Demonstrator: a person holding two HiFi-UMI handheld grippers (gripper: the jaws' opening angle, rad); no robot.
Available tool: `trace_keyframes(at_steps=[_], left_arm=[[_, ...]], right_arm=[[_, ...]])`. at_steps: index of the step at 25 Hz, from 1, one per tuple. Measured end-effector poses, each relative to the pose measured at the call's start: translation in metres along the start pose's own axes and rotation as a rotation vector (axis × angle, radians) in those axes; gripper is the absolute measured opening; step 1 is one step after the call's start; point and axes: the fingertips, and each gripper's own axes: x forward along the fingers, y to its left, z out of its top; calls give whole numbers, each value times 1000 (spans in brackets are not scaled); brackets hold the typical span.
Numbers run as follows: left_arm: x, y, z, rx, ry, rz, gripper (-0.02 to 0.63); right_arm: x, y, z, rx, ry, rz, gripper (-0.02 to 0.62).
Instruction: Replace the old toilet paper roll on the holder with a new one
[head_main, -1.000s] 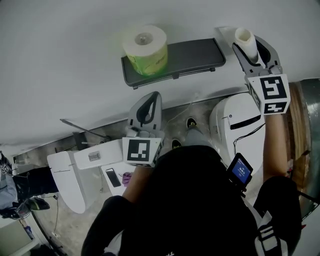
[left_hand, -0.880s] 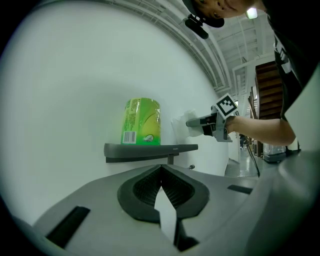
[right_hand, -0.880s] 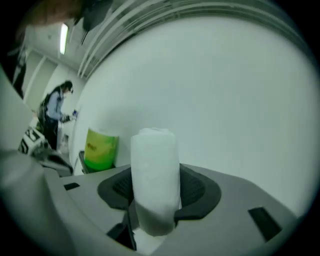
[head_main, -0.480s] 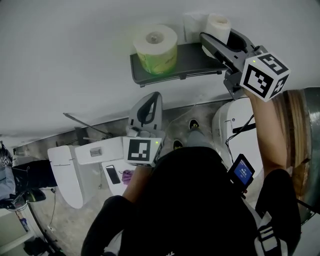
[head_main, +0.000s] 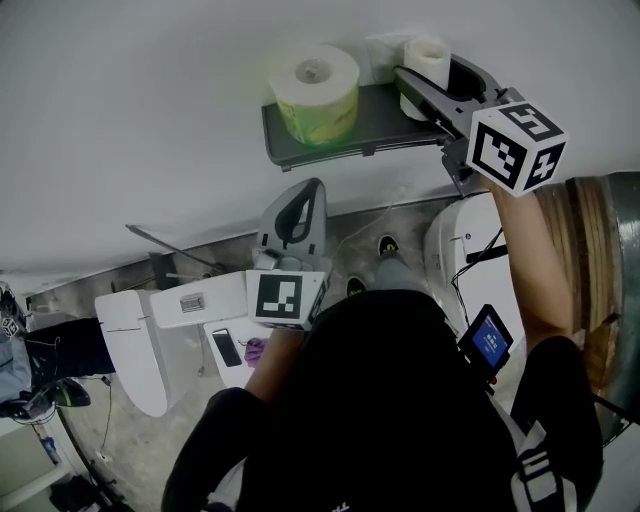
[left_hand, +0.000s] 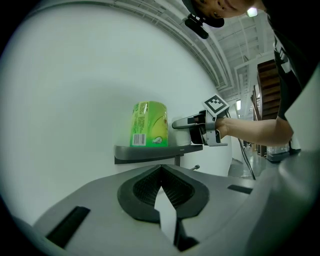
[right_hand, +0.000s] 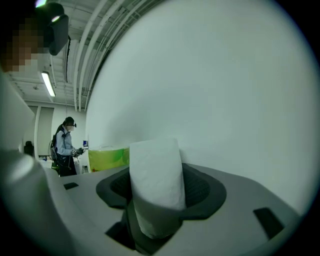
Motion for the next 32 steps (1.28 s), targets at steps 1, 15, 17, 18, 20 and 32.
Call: trace_keyframes(at_steps=[1, 15, 17, 18, 20, 32], left_arm=[[0, 1, -1, 0, 1, 0, 23], [-3, 4, -4, 4, 14, -1, 21], [-3, 3, -4, 11, 17, -6, 23], [-3, 1, -4, 14, 18, -9, 21], [-2, -1, -2, 16, 15, -11, 23], [0, -21, -4, 24, 19, -26, 23]], right_arm=[[0, -2, 0, -15, 0, -10, 245], [-18, -1, -7, -85, 38, 10, 295], [-23, -1, -2, -85, 15, 10, 295], [-26, -2, 1, -88, 3, 6, 295], [-31, -3, 8, -106, -19, -7, 295], [-51, 4, 59, -191, -170, 17, 308]])
